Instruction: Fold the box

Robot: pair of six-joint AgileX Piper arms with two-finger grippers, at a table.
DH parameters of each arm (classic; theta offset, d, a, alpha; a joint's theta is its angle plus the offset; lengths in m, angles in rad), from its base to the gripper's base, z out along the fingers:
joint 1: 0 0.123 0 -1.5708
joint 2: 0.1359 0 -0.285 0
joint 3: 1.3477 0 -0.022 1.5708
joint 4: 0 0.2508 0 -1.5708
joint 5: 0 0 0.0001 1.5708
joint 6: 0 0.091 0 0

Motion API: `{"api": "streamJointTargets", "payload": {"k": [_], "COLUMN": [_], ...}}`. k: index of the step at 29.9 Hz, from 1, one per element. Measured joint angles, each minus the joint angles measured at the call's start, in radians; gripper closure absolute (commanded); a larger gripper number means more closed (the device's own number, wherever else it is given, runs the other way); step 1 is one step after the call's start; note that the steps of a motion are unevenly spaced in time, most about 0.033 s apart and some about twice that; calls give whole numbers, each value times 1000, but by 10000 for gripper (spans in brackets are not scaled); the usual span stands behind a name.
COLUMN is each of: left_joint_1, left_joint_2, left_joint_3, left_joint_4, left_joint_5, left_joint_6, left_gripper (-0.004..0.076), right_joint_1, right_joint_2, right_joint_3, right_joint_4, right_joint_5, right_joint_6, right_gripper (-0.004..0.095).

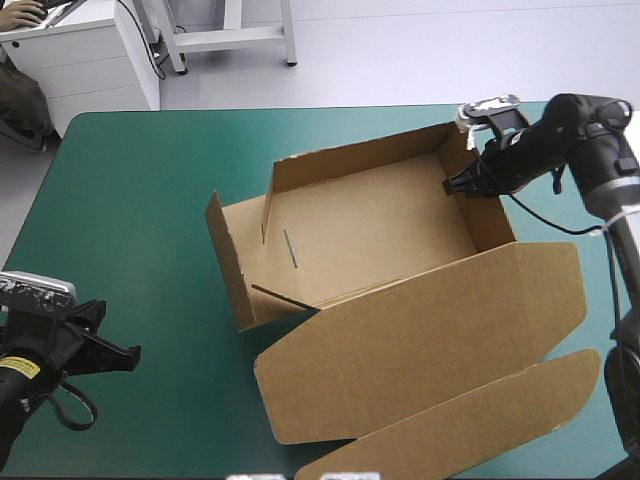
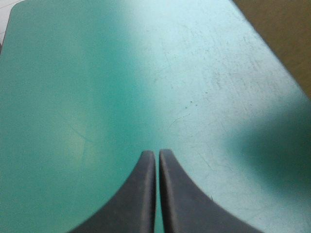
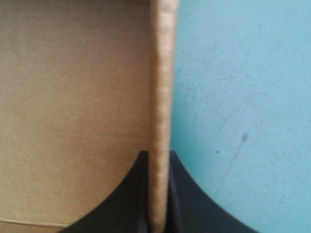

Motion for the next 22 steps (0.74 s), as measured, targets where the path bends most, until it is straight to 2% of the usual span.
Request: {"api": "streamJointTargets", "payload": {"k": [4,10,17,22], "left_joint_1": [0,0,2,85], "left_joint_2": [37,237,478,637], "left_joint_3": [0,0,0,0], "left_joint_4": [22,-94,-484,-760], "left_joint_5": [21,-9,-102,-50], "left_joint_6": [-47,-6,263,502], "left_gripper": [706,706,706,706], "right_joint_1": [-104,-209,-217,-217], "right_joint_2": [-71,-143,-157,-157], "right_joint_3": [0,0,0,0], "right_joint_4": [76,117,135,142], "right_joint_5": [0,0,0,0], "right_joint_6": [-55,-88,-100,-100], "right_gripper": [928,928,928,928]}}
